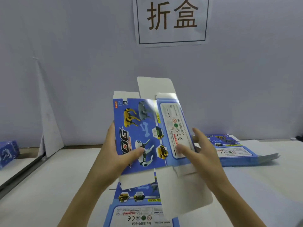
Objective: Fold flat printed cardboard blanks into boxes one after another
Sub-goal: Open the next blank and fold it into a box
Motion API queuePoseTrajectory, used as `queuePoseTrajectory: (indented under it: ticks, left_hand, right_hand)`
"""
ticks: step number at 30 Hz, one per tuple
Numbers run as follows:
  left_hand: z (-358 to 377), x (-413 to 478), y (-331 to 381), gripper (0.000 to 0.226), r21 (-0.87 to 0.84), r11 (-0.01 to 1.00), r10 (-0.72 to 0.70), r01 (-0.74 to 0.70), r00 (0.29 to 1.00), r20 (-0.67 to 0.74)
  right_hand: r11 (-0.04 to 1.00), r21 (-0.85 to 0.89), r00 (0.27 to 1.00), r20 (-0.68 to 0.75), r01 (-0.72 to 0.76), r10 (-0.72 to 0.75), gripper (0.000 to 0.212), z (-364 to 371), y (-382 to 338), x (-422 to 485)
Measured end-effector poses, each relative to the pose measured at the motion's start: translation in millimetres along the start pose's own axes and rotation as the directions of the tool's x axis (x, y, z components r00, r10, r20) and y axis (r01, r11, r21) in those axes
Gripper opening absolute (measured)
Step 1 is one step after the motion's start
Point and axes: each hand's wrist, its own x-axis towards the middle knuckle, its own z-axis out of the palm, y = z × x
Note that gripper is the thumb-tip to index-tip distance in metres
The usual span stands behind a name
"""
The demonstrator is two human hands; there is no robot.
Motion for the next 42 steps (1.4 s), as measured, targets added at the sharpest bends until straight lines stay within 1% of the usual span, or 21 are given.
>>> queuePoseTrajectory:
  ticks: [3, 7, 8, 10, 12, 13, 15, 18, 22, 25, 27, 28, 30, 31, 33, 35, 36, 37, 38, 40, 42]
  left_hand:
    - [5, 1, -6, 0.09, 0.049, 0.999, 0.002, 0.001, 0.998, -0.062]
    - [9, 0, -9, 0.108, 0.016, 1.0, 0.017, -0.016, 0.998, -0.064]
    - [8, 0, -8, 0.109, 0.01, 1.0, 0.017, -0.016, 0.998, -0.067]
    - [6, 1, -7, 0.108, -0.021, 1.0, 0.008, -0.01, 0.997, -0.078]
    - [4, 2, -4, 0.103, -0.109, 0.994, -0.032, 0.022, 0.996, -0.086]
    - [4, 2, -2, 0.098, -0.151, 0.988, -0.047, 0.034, 0.996, -0.082]
    - [4, 1, 2, 0.087, -0.187, 0.981, -0.055, 0.041, 0.996, -0.067]
    - [5, 1, 6, 0.065, -0.222, 0.971, -0.112, 0.092, 0.991, -0.077]
    - [10, -1, 5, 0.054, -0.258, 0.953, -0.172, 0.158, 0.985, -0.033]
    - [8, -5, 4, 0.057, -0.398, 0.898, -0.156, 0.185, 0.982, 0.106]
    - [7, -8, 4, 0.057, -0.468, 0.869, -0.048, 0.158, 0.97, 0.238]
    - [9, -11, 5, 0.057, -0.435, 0.89, 0.011, 0.136, 0.948, 0.318]
    - [19, -16, 5, 0.057, -0.241, 0.966, 0.007, 0.097, 0.918, 0.397]
    - [26, -18, 4, 0.056, -0.145, 0.984, -0.036, 0.1, 0.922, 0.386]
    - [40, -19, 4, 0.048, -0.083, 0.985, -0.115, 0.151, 0.936, 0.333]
    - [50, -21, 0, 0.033, 0.004, 0.989, -0.148, 0.151, 0.961, 0.234]
    - [50, -22, -3, 0.022, 0.082, 0.989, -0.138, 0.125, 0.972, 0.19]
    - [50, -22, -5, 0.017, 0.144, 0.983, -0.139, 0.115, 0.976, 0.168]
    - [49, -22, -6, 0.025, 0.182, 0.978, -0.138, 0.107, 0.976, 0.171]
    - [46, -20, -10, 0.051, 0.209, 0.972, -0.151, 0.108, 0.967, 0.203]
    - [43, -18, -7, 0.067, 0.141, 0.974, -0.206, 0.175, 0.948, 0.242]
  right_hand:
    - [0.996, 0.033, 0.997, 0.017, 0.077, -0.078, 0.048, -3, -5, 0]
    - [0.994, 0.075, 0.997, 0.028, 0.076, -0.079, 0.053, -4, -11, -2]
    - [0.994, 0.079, 0.996, 0.046, 0.068, -0.072, 0.062, -5, -12, -2]
    - [0.996, -0.006, 0.986, 0.143, 0.087, -0.085, 0.097, -7, -12, -3]
    - [0.96, -0.246, 0.963, 0.26, 0.132, -0.066, 0.129, -4, -13, -7]
    - [0.911, -0.37, 0.956, 0.282, 0.181, -0.075, 0.134, -2, -12, -9]
    - [0.82, -0.51, 0.951, 0.282, 0.26, -0.126, 0.131, 2, -12, -12]
    - [0.722, -0.616, 0.948, 0.243, 0.316, -0.207, 0.117, 0, -14, -12]
    - [0.592, -0.752, 0.957, 0.226, 0.29, -0.182, 0.114, -6, -17, -10]
    - [0.607, -0.75, 0.963, 0.177, 0.265, -0.202, 0.112, -4, -18, -12]
    - [0.654, -0.72, 0.966, 0.087, 0.231, -0.244, 0.101, 1, -17, -14]
    - [0.675, -0.704, 0.963, 0.048, 0.22, -0.264, 0.094, 3, -17, -15]
    - [0.687, -0.69, 0.959, 0.04, 0.231, -0.282, 0.083, 9, -17, -18]
    - [0.671, -0.694, 0.953, 0.07, 0.259, -0.295, 0.078, 11, -18, -19]
    - [0.641, -0.697, 0.936, 0.134, 0.323, -0.326, 0.059, 15, -18, -21]
    - [0.615, -0.708, 0.932, 0.184, 0.347, -0.314, 0.041, 18, -18, -21]
    - [0.603, -0.717, 0.933, 0.203, 0.349, -0.298, 0.038, 19, -16, -20]
    - [0.602, -0.725, 0.939, 0.209, 0.336, -0.273, 0.038, 21, -11, -20]
    - [0.609, -0.728, 0.948, 0.205, 0.315, -0.246, 0.041, 23, -7, -18]
    - [0.65, -0.713, 0.964, 0.165, 0.261, -0.206, 0.055, 25, -3, -16]
    - [0.684, -0.685, 0.96, 0.084, 0.25, -0.267, 0.074, 20, -3, -13]
